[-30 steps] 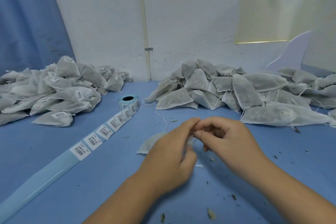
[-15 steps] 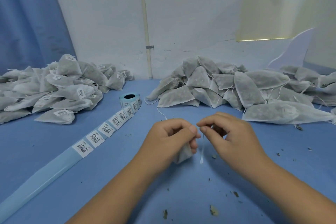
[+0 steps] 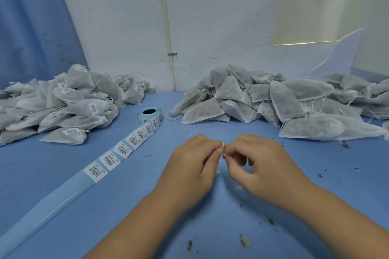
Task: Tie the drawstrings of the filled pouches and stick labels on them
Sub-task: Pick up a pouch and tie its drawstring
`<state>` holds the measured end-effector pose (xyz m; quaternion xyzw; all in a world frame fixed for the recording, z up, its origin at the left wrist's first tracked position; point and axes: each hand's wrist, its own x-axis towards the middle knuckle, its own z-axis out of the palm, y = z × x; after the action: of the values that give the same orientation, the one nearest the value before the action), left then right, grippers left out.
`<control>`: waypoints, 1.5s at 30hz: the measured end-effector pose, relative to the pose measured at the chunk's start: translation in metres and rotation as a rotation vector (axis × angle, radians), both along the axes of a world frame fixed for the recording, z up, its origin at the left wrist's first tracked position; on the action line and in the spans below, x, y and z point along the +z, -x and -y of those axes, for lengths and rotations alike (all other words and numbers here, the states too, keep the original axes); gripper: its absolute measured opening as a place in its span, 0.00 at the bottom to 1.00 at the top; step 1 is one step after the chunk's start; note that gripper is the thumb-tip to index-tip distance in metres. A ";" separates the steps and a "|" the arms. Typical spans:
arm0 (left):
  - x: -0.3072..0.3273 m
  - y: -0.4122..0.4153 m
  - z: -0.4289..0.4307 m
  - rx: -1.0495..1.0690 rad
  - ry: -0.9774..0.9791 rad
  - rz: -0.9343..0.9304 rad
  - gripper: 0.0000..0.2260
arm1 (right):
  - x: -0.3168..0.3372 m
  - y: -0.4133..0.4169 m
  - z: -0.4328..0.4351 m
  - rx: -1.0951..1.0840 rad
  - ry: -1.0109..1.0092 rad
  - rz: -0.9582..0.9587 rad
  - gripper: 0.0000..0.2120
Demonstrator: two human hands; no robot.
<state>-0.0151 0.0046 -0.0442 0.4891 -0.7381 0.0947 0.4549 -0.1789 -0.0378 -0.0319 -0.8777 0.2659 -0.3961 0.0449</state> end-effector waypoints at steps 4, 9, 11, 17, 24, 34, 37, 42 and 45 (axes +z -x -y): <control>-0.001 0.000 -0.002 -0.017 -0.072 0.075 0.13 | 0.007 0.008 0.003 -0.035 0.067 0.062 0.07; 0.006 0.007 -0.008 -0.108 -0.336 -0.231 0.08 | 0.004 0.005 0.004 -0.016 0.011 0.113 0.03; 0.015 0.006 -0.009 -0.191 -0.456 -0.545 0.08 | 0.001 0.001 0.003 0.019 -0.150 0.204 0.05; 0.026 -0.007 -0.004 -0.571 -0.843 -1.347 0.04 | -0.005 -0.008 0.002 -0.001 -0.384 0.227 0.08; 0.021 -0.013 0.003 -0.573 -0.977 -1.509 0.03 | 0.001 -0.001 0.006 -0.181 -0.244 0.240 0.09; 0.015 -0.007 0.001 -0.559 -0.973 -1.288 0.05 | 0.005 -0.011 -0.011 0.044 -0.539 0.365 0.08; 0.014 -0.007 0.001 -0.555 -0.967 -1.229 0.05 | 0.007 -0.010 -0.011 0.097 -0.648 0.378 0.06; 0.014 -0.006 0.000 -0.550 -0.936 -1.130 0.03 | 0.009 -0.010 -0.012 0.115 -0.685 0.367 0.04; 0.013 -0.005 -0.001 -0.523 -0.909 -1.068 0.07 | 0.009 -0.009 -0.011 0.122 -0.688 0.351 0.06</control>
<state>-0.0100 0.0060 -0.0310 0.4170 -0.4752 -0.5813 0.5122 -0.1695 -0.0264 -0.0231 -0.7446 0.3187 -0.4244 0.4048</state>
